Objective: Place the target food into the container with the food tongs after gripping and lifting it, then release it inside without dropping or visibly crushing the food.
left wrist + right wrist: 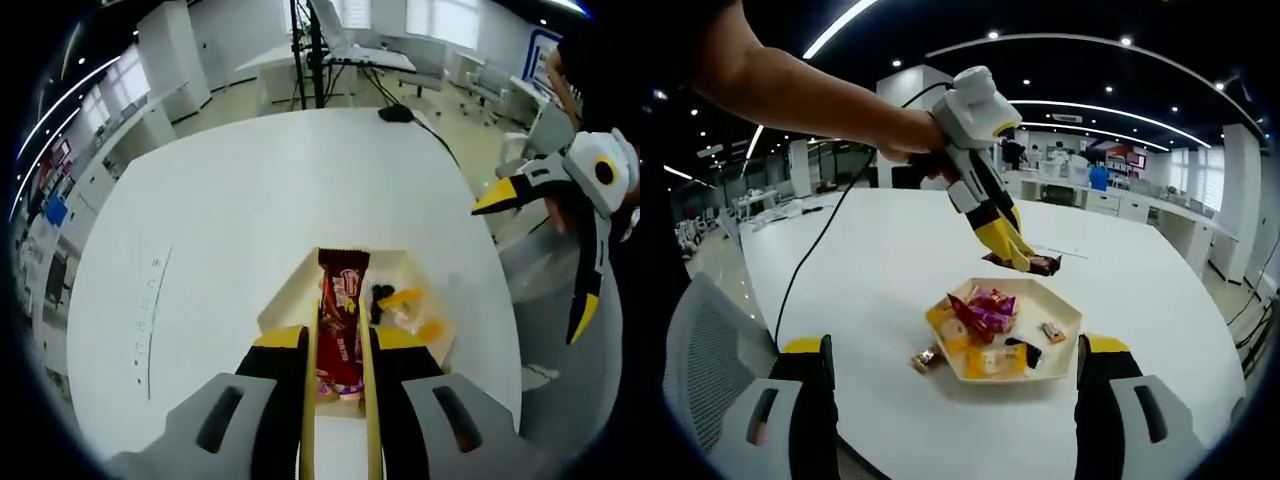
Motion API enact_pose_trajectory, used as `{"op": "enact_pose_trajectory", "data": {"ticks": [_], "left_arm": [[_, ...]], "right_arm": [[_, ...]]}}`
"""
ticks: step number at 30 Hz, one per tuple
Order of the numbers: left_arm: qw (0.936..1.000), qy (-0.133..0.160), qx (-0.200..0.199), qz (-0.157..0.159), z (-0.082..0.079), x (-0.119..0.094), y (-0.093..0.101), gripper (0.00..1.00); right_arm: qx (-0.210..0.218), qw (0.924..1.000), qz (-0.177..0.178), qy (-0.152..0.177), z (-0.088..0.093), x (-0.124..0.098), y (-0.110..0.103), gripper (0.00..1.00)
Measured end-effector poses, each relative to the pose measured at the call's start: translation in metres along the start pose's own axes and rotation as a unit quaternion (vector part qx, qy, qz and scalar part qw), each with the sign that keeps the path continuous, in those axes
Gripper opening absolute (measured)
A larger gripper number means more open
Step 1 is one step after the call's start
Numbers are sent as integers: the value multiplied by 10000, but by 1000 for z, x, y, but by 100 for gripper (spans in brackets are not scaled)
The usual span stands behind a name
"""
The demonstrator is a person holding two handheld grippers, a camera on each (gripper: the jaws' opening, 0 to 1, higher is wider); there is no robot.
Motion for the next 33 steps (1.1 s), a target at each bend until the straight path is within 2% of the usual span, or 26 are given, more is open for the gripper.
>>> {"op": "enact_pose_trajectory", "data": {"ticks": [10,19,23,33], "left_arm": [[10000,-29,85,12,-2,-2,-1,21],[9999,146,62,-53,-2,-14,4,22],[9997,216,14,-94,4,-20,6,22],[9979,451,-334,-311,42,-45,17,22]], "right_arm": [[5,10000,13,29,-1,-1,0,99],[-21,10000,14,-15,0,0,0,99],[-37,10000,13,-30,1,0,0,99],[-56,9999,40,-85,2,0,1,98]]}}
Point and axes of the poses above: the point that each gripper's makers call its tool centre point, and the gripper's own axes: x roughly forward along the fingers, y roughly to its right, z roughly out of its underside, the point moved 6 cm from there along -x, roughly backward along the fingers, and after that the axes turned 4 degrees about -x, right-handed, at the moved point
